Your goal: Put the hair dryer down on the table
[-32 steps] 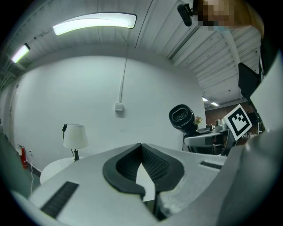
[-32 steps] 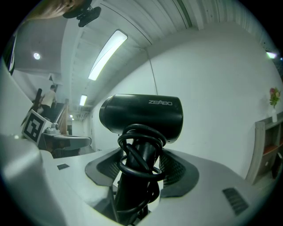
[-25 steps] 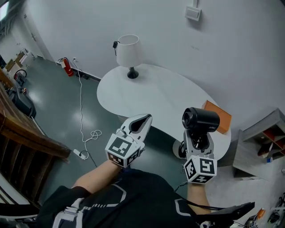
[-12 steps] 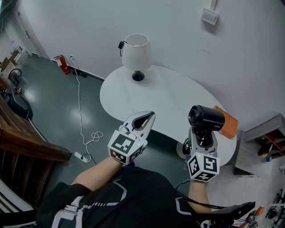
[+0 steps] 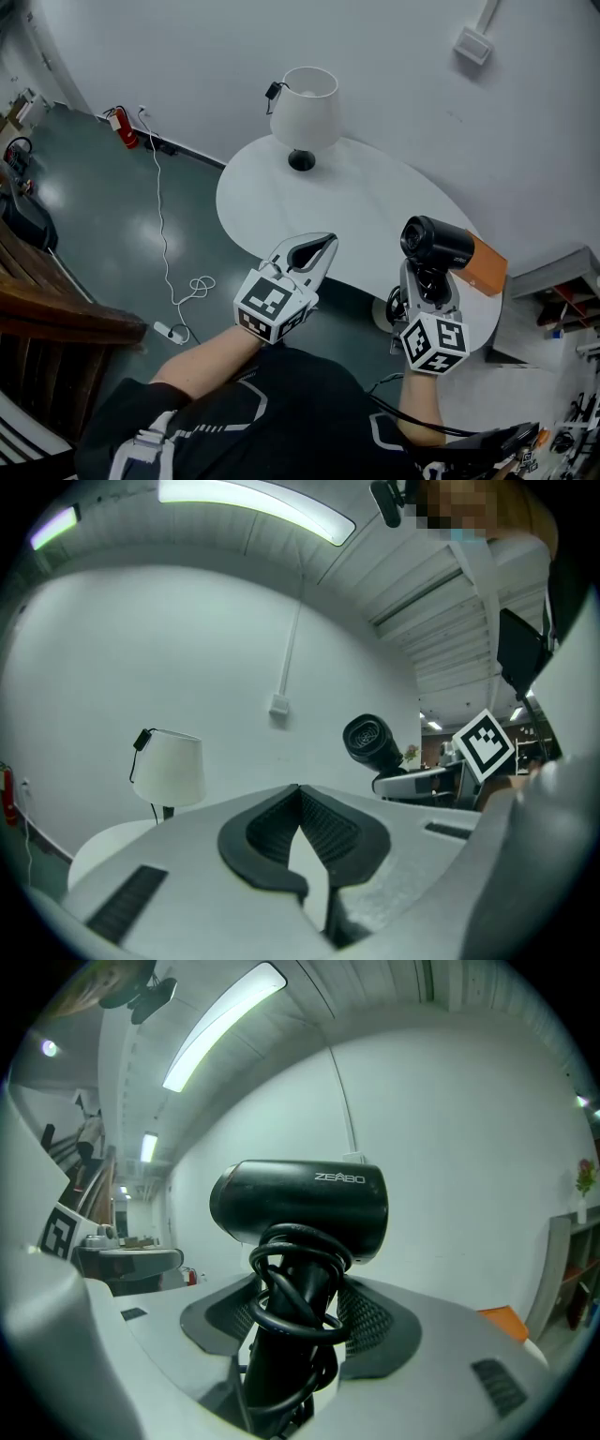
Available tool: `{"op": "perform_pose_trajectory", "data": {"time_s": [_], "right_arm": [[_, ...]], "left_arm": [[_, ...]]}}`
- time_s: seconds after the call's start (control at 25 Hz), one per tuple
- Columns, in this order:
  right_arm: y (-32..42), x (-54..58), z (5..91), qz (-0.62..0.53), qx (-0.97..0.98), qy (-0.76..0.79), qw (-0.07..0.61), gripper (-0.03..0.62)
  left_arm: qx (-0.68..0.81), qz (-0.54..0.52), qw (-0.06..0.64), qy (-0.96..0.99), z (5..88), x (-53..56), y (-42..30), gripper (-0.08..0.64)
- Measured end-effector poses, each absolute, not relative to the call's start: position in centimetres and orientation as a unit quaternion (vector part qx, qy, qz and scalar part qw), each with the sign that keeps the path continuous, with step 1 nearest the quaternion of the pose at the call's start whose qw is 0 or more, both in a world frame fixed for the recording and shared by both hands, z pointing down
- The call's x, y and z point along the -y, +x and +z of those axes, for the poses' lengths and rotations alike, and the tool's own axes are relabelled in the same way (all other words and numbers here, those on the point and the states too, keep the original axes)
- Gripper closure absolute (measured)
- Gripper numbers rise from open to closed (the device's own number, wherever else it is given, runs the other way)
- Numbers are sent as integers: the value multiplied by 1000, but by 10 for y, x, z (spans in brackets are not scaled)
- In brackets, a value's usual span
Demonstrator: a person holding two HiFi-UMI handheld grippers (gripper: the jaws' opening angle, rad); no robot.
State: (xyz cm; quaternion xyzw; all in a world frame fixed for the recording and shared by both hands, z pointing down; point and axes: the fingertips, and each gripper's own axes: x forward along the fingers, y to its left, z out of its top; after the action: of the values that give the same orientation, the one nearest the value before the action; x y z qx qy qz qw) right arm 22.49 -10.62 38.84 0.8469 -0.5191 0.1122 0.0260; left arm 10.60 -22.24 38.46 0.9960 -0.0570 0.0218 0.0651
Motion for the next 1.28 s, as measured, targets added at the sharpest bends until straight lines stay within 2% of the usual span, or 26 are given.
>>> {"op": "perform_pose_trajectory", "data": {"time_s": [0.48,1.28], "right_arm": [[218,181,423,157,506,847,46,325],[304,272,533,251,547,792,104,325]], "left_arm": [[61,36,83,994,409,283,88,554],[164,90,95,978,452,334,128,554]]}}
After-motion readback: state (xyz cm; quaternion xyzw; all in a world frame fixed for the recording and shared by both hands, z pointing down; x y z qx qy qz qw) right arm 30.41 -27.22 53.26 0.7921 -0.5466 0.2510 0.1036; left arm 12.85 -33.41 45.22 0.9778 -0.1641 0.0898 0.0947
